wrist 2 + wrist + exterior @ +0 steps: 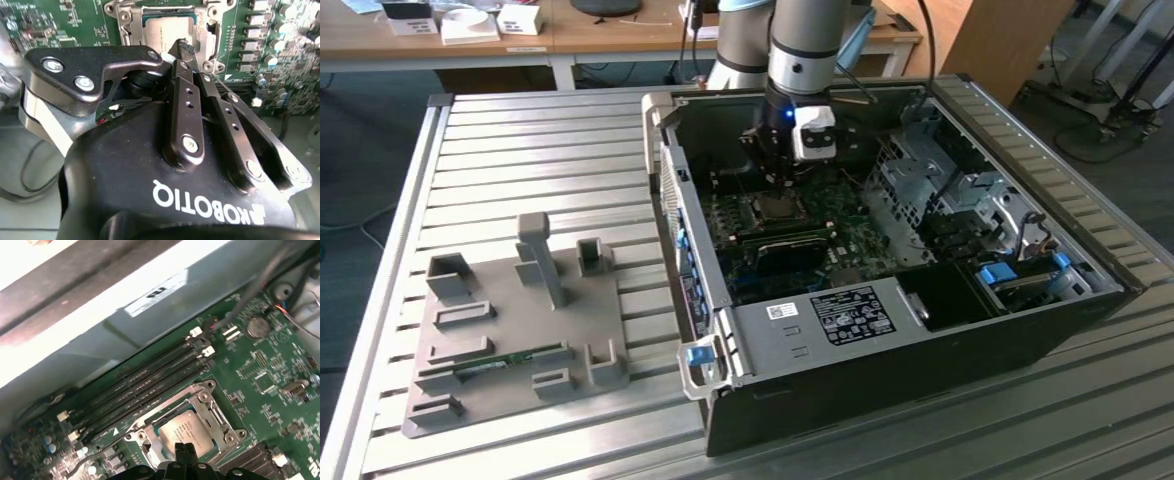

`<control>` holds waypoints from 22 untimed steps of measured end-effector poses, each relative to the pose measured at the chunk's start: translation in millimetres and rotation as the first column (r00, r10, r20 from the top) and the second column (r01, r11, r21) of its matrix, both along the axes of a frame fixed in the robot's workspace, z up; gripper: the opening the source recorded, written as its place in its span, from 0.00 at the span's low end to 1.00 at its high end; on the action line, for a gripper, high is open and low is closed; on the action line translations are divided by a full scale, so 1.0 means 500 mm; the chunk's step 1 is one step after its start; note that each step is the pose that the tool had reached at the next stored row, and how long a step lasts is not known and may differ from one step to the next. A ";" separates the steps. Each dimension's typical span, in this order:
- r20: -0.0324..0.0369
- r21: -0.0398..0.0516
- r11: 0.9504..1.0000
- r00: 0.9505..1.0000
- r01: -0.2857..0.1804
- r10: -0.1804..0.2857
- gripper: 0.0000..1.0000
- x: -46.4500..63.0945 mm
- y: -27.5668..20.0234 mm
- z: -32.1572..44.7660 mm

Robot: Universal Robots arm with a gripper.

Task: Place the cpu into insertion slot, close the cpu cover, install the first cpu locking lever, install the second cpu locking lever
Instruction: 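Close the cpu cover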

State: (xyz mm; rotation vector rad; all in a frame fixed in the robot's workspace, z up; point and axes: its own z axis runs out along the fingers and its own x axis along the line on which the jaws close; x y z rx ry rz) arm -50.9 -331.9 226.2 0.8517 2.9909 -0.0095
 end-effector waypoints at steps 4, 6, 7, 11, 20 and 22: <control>0.000 0.001 0.997 0.997 -0.071 0.071 0.10 0.000 0.0000 -0.001; 0.000 0.002 0.995 0.995 -0.104 0.104 0.10 0.000 -0.0001 -0.002; 0.000 0.002 0.993 0.993 -0.120 0.120 0.10 0.000 0.0000 -0.002; 0.001 0.007 0.984 0.984 -0.180 0.180 0.10 0.000 0.0000 -0.002; 0.004 0.018 0.951 0.951 -0.308 0.308 0.10 0.000 0.0000 -0.003; 0.004 0.020 0.941 0.941 -0.337 0.337 0.10 0.000 0.0000 -0.003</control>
